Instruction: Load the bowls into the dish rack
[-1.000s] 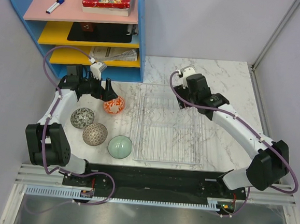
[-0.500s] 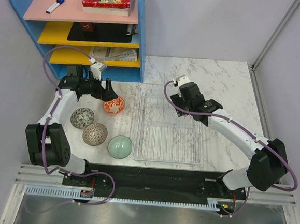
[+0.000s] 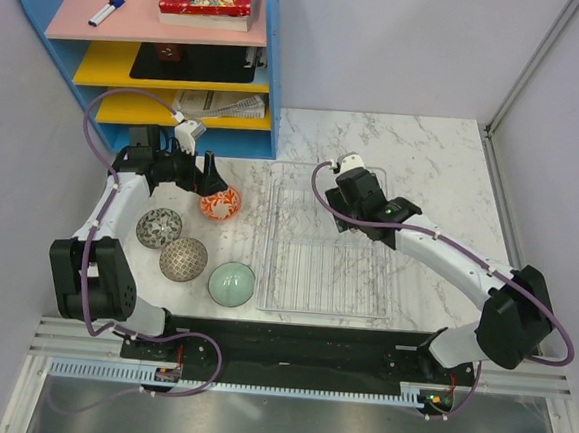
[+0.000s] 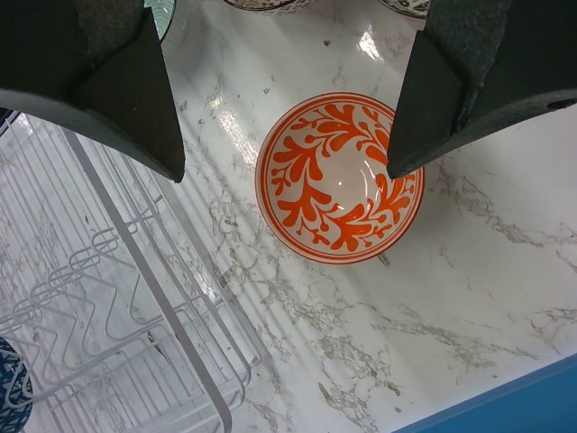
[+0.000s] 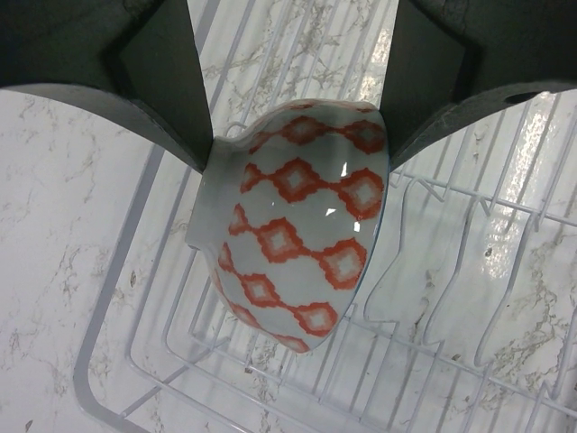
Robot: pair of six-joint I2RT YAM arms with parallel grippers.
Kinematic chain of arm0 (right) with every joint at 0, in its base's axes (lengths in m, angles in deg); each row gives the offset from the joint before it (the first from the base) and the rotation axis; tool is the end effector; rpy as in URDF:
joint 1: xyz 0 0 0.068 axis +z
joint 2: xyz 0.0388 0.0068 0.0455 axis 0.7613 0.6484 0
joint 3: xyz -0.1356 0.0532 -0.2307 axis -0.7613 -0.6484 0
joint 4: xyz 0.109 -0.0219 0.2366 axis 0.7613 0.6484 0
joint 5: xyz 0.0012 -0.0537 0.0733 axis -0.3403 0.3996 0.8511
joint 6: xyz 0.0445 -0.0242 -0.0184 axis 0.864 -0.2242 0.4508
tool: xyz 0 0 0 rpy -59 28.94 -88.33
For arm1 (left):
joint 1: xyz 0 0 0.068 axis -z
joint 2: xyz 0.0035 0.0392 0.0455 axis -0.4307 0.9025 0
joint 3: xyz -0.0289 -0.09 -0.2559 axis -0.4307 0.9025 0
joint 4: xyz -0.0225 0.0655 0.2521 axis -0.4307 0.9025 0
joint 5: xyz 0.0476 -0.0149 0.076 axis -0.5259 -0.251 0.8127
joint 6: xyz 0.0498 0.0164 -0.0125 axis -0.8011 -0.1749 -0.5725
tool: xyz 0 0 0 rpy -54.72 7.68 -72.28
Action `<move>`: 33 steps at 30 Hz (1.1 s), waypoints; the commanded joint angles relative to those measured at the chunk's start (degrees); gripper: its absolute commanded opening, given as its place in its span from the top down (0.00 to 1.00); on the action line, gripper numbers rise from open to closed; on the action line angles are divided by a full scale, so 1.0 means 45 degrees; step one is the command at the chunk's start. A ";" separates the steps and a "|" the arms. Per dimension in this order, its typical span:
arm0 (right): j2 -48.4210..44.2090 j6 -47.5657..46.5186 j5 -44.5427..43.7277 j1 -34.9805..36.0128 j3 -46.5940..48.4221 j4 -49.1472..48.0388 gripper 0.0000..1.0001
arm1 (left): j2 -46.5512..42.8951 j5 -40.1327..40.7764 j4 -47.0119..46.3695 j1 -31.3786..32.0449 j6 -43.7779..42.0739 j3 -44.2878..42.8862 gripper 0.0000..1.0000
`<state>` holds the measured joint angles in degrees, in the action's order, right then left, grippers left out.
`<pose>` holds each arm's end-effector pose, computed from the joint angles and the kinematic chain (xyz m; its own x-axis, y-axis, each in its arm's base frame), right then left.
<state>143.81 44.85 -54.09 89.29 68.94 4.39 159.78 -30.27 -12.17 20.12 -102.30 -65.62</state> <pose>0.2478 0.1876 0.2743 -0.6004 -0.3902 -0.6981 -0.3289 0.9161 -0.2291 0.3137 0.0061 0.2769 -0.6065 0.1264 -0.7850 0.5438 0.7862 -0.2936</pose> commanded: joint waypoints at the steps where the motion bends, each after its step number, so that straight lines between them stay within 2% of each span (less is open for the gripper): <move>1: 0.0168 0.1106 -0.0085 0.0356 -0.0069 -0.0091 1.00 | 0.0004 -0.0329 -0.0352 -0.0033 -0.0160 0.0068 0.00; 23: 0.1086 0.1264 0.2181 0.0396 -0.0342 -0.0599 1.00 | -0.0035 -0.0485 -0.0371 -0.0033 -0.0219 0.0107 0.00; 24: 0.1086 0.1244 0.2240 0.0396 -0.0323 -0.0599 0.97 | -0.0035 -0.0485 -0.0371 -0.0053 -0.0238 0.0127 0.00; 26: 0.1047 0.1050 0.2241 0.0396 -0.0264 -0.0599 0.76 | -0.0055 -0.0485 -0.0352 -0.0053 -0.0238 0.0108 0.00; 27: 0.1009 0.1010 0.2163 0.0396 -0.0245 -0.0599 0.50 | -0.0036 -0.0485 -0.0352 -0.0033 -0.0258 0.0127 0.00; 29: 0.0989 0.0757 0.1968 0.0396 -0.0167 -0.0618 0.22 | 0.0003 -0.0486 -0.0352 -0.0072 -0.0239 0.0127 0.00; 33: 0.0950 0.0289 0.1013 0.0396 0.0009 -0.0618 0.08 | 0.0042 -0.0466 -0.0371 -0.0053 -0.0239 0.0127 0.00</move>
<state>148.79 47.78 -50.64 90.57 67.54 2.33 159.82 -30.34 -12.34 20.12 -102.30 -65.34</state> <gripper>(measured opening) 0.881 0.993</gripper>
